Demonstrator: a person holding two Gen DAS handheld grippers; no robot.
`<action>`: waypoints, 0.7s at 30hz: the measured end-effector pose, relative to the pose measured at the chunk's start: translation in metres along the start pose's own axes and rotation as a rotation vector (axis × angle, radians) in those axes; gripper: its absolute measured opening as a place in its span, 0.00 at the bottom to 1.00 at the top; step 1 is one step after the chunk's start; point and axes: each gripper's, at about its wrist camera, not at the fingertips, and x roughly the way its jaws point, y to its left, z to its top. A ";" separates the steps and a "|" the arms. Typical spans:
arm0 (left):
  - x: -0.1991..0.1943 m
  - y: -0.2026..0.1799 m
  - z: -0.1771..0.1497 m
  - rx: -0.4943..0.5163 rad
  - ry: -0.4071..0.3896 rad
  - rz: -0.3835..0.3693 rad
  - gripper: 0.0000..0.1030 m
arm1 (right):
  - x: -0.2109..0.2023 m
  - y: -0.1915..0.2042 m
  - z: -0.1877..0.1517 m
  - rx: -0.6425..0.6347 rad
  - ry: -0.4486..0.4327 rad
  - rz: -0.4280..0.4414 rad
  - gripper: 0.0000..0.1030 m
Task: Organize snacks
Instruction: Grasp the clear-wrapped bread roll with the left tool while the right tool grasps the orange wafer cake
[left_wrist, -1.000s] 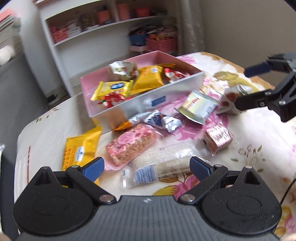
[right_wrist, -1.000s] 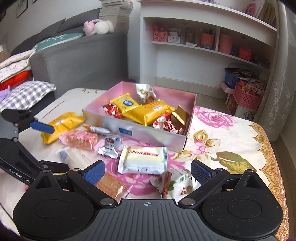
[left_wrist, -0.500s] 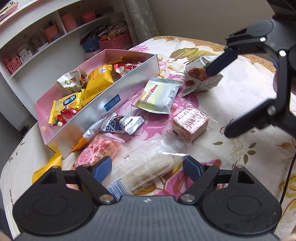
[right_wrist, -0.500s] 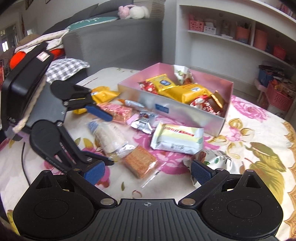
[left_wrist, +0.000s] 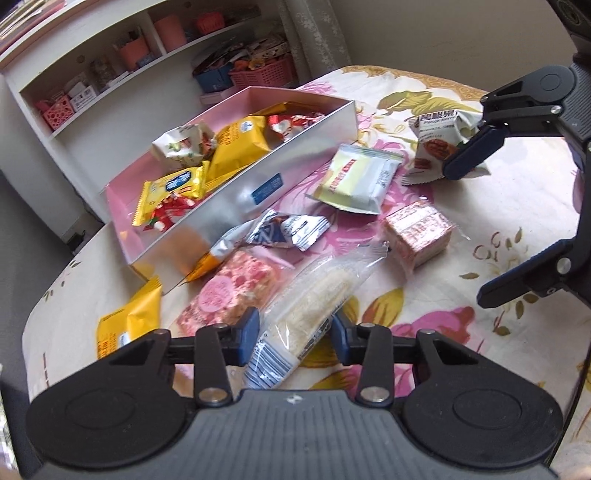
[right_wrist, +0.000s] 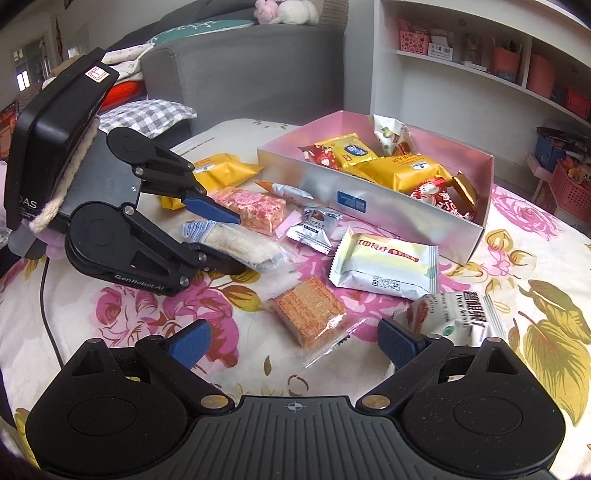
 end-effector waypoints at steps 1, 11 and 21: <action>-0.001 0.002 -0.001 -0.009 0.005 0.006 0.35 | -0.001 0.001 0.001 -0.002 -0.002 0.007 0.93; -0.014 0.021 -0.003 -0.214 0.041 -0.073 0.30 | 0.006 0.004 0.001 -0.019 0.015 0.005 0.85; -0.015 0.031 -0.003 -0.350 0.040 -0.097 0.30 | 0.028 0.004 -0.001 -0.021 0.052 -0.021 0.76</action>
